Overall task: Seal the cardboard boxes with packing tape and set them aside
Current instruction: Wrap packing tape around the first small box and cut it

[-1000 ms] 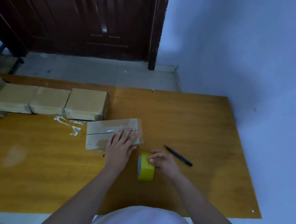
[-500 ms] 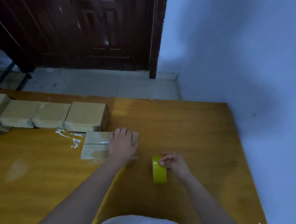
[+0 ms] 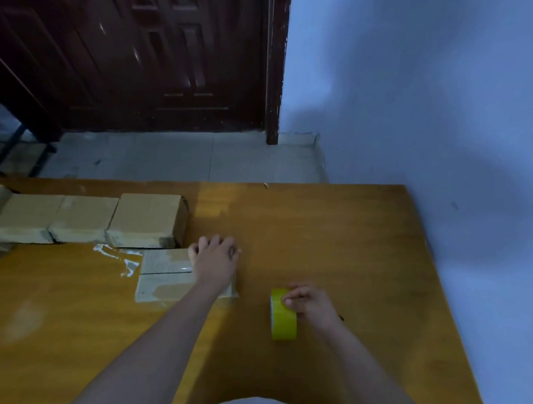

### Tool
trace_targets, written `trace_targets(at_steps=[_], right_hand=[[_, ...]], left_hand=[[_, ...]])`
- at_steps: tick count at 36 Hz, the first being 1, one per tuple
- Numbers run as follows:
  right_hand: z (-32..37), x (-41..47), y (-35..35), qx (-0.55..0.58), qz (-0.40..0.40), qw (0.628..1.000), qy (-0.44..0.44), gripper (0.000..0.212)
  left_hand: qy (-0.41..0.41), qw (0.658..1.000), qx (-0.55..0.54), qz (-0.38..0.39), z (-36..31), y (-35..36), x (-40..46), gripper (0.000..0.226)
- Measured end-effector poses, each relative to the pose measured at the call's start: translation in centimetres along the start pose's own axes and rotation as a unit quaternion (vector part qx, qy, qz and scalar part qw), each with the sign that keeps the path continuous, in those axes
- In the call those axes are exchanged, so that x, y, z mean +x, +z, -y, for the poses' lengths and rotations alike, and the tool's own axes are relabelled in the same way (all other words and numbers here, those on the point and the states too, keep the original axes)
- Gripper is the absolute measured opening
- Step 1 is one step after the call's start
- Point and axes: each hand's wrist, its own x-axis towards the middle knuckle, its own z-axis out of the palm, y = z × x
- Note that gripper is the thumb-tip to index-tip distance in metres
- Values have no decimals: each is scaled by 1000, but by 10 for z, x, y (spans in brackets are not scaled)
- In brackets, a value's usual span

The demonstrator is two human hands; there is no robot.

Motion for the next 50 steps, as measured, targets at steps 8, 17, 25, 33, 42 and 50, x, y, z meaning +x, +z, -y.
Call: trace_targets(at_steps=[8, 17, 25, 33, 42, 50], right_hand=[[3, 3, 0, -12, 13, 1000, -6, 32], [2, 4, 1, -30, 17, 999, 4, 33], [3, 7, -1, -19, 22, 1000, 3, 20], [11, 12, 3, -16, 30, 999, 5, 23], [16, 16, 11, -39, 51, 998, -13, 23], [19, 10, 14, -49, 59, 997, -14, 25]], left_hand=[[48, 999, -2, 7, 4, -1, -2, 33], [80, 995, -65, -16, 10, 0, -5, 33], [207, 955, -140, -160, 30, -5, -30, 44], [261, 960, -98, 15, 56, -2, -69, 32], [248, 959, -85, -111, 41, 22, -68, 12], [123, 974, -121, -146, 18, 29, -69, 30]])
